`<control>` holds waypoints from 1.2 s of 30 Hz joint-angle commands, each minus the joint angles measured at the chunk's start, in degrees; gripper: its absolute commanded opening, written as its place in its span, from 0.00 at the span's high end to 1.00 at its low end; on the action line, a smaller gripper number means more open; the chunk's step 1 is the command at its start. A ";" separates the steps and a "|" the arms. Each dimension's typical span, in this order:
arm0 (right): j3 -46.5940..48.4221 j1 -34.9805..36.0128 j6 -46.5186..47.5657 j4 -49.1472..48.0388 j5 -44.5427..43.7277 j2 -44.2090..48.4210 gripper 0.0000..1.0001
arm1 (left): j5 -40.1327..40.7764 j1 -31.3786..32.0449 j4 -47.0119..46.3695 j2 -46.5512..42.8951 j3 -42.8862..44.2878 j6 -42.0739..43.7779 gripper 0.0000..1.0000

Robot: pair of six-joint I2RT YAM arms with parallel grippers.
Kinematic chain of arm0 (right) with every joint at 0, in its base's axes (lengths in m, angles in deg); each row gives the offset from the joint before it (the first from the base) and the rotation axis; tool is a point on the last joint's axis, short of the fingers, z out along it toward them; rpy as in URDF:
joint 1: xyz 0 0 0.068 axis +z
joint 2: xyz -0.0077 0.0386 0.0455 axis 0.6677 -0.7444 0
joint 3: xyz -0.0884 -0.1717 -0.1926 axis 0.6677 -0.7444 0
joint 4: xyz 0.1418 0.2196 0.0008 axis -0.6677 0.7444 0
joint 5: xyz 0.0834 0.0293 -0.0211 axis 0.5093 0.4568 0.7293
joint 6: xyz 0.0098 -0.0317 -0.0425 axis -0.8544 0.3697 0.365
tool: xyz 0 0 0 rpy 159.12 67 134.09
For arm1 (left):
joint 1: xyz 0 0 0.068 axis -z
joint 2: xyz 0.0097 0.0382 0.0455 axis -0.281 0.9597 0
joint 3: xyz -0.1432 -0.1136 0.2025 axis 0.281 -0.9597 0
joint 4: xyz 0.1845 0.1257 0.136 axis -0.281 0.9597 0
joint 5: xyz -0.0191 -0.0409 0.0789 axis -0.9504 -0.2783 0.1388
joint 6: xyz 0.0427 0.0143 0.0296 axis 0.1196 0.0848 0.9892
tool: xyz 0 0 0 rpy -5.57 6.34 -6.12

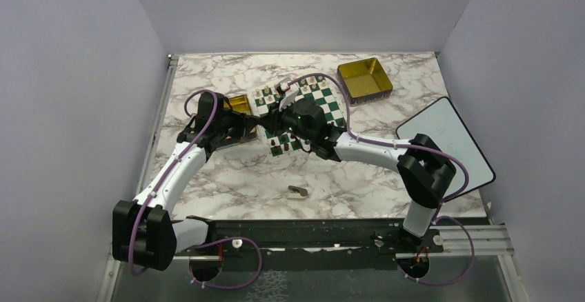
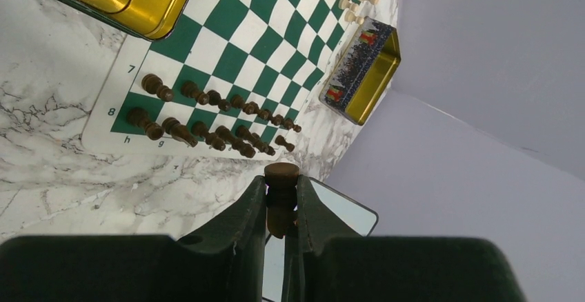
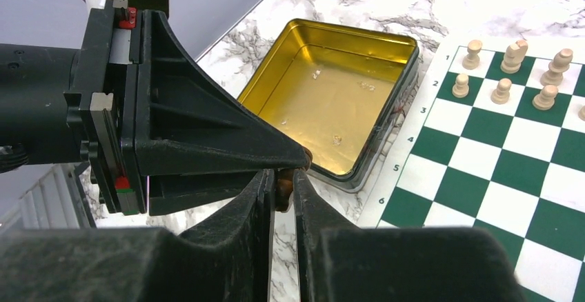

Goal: Set up the chess pieces on the board
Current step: Place the chess piece on the chessboard.

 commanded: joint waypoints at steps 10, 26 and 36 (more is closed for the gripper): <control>2.09 0.43 -1.57 -0.94 -2.71 -2.30 0.70 | -2.79 0.39 -1.60 -1.57 -0.88 -3.81 0.89; 2.20 0.46 -1.62 0.12 -1.74 -2.55 0.74 | -2.98 0.39 -3.12 -1.91 -2.29 -5.31 0.89; 1.57 0.45 -2.58 -0.37 -1.72 -2.76 0.83 | -2.91 0.39 -3.13 -2.31 -2.14 -5.95 0.88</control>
